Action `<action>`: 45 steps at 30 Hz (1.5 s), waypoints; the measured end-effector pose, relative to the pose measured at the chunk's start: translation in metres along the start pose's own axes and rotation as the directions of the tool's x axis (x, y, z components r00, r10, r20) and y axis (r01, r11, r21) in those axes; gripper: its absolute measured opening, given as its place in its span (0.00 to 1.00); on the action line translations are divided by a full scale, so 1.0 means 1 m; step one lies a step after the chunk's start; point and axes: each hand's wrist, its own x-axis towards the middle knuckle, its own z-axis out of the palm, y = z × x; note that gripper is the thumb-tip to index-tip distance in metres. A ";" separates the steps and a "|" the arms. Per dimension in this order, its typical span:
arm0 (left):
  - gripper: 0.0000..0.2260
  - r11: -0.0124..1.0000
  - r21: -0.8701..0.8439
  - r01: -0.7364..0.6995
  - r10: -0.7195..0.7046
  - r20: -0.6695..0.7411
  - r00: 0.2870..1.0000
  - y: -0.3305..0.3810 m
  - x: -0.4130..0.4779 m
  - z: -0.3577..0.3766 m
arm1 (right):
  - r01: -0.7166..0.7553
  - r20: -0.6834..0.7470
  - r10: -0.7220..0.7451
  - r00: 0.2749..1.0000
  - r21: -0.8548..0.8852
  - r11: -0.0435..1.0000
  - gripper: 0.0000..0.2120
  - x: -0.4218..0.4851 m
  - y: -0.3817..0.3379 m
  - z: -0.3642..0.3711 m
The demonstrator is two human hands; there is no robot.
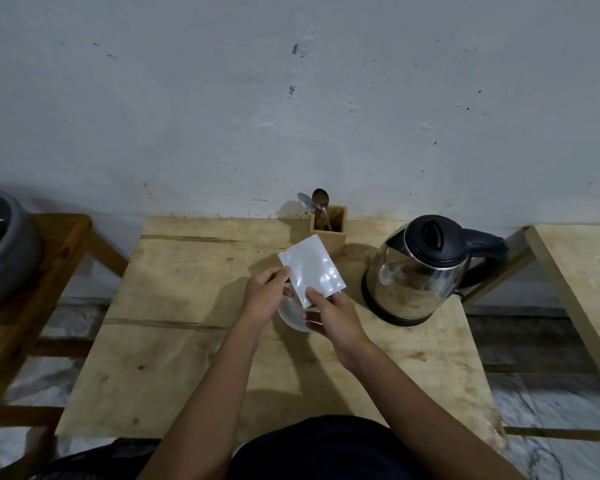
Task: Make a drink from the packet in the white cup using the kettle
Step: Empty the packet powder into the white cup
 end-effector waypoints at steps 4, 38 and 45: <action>0.09 0.998 0.024 -0.059 0.062 -0.152 0.986 0.004 0.010 -0.017 | 0.107 -0.074 -0.122 0.990 -0.185 0.977 0.10 0.005 -0.003 -0.001; 0.26 0.291 0.918 -0.271 0.323 0.173 0.931 -0.123 0.064 -0.064 | 0.162 0.023 -0.268 0.963 -0.845 0.509 0.40 0.054 0.023 -0.021; 0.27 0.293 0.920 -0.262 0.273 0.182 0.945 -0.116 0.063 -0.063 | 0.167 0.043 -0.258 0.965 -0.860 0.482 0.41 0.053 0.020 -0.022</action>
